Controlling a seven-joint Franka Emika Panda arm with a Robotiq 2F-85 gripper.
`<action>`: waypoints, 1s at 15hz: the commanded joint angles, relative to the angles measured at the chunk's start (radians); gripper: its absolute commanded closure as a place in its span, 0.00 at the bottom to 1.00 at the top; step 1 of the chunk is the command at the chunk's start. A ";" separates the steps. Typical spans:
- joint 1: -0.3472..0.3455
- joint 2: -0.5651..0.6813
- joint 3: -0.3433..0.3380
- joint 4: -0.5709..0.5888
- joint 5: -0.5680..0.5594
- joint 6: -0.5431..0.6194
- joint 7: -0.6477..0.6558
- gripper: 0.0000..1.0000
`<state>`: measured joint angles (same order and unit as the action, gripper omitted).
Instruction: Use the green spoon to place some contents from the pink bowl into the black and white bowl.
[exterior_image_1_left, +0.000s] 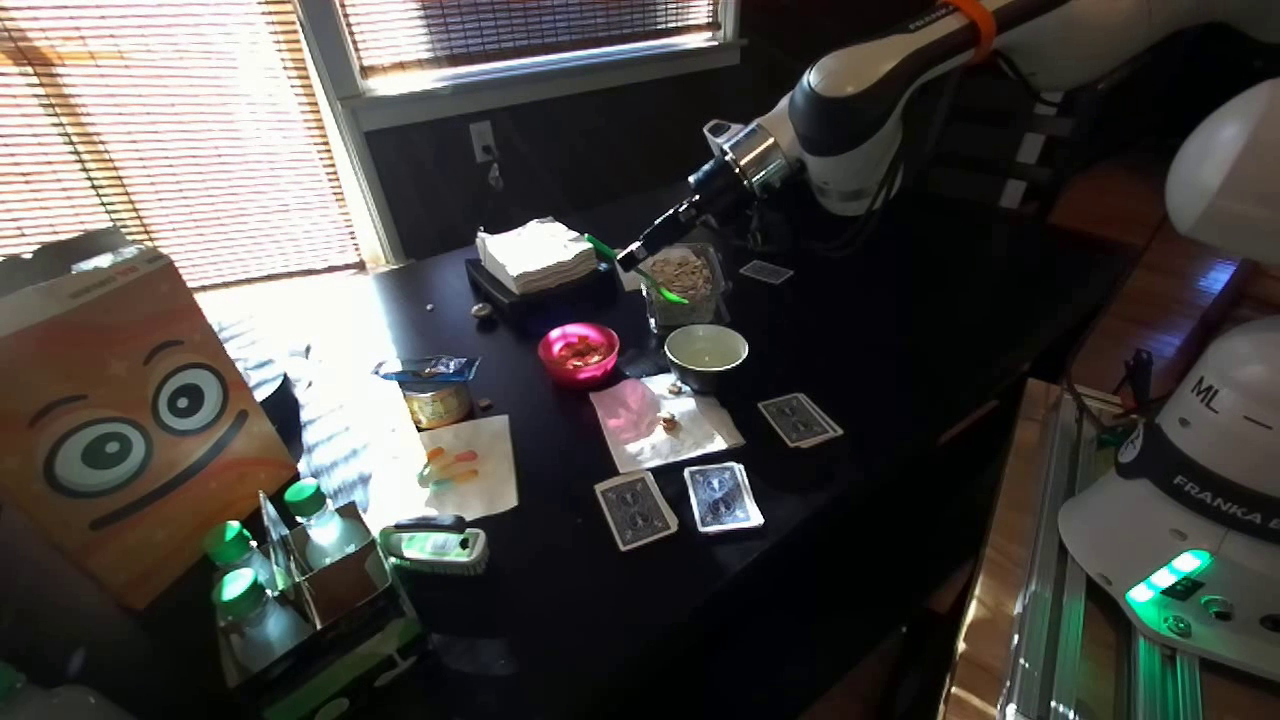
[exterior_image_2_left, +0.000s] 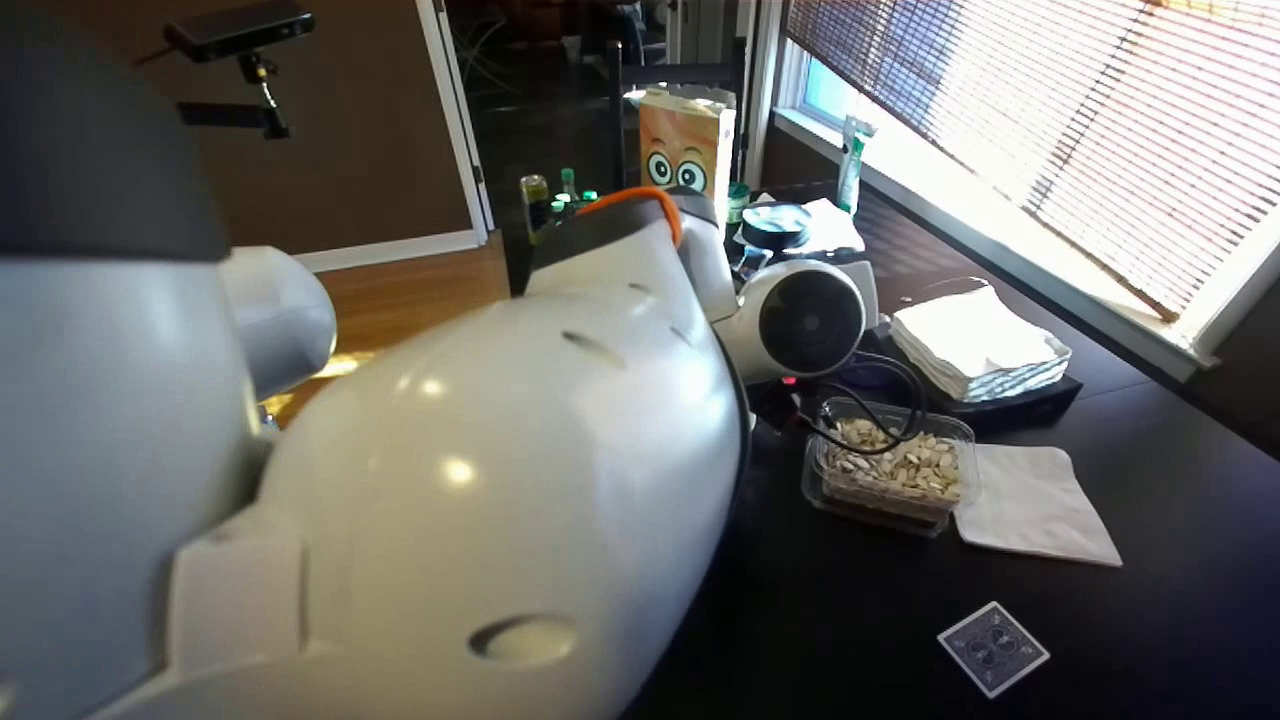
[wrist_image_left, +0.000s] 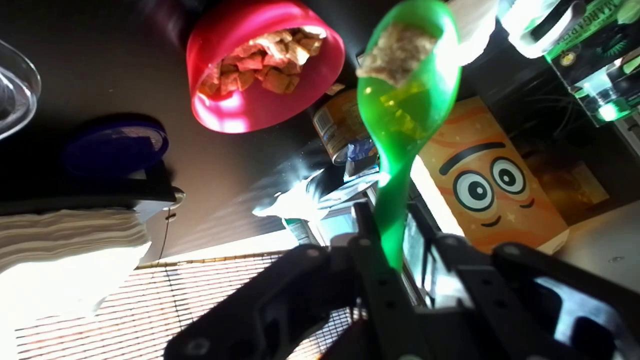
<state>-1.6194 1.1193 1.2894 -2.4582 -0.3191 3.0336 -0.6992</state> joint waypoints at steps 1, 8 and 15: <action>-0.048 0.100 0.020 0.001 -0.028 -0.036 -0.048 0.95; -0.109 0.188 0.030 -0.006 -0.027 -0.068 -0.132 0.95; -0.164 0.275 0.044 -0.001 -0.003 -0.155 -0.200 0.95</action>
<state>-1.7512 1.3302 1.3196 -2.4582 -0.3191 2.9280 -0.8646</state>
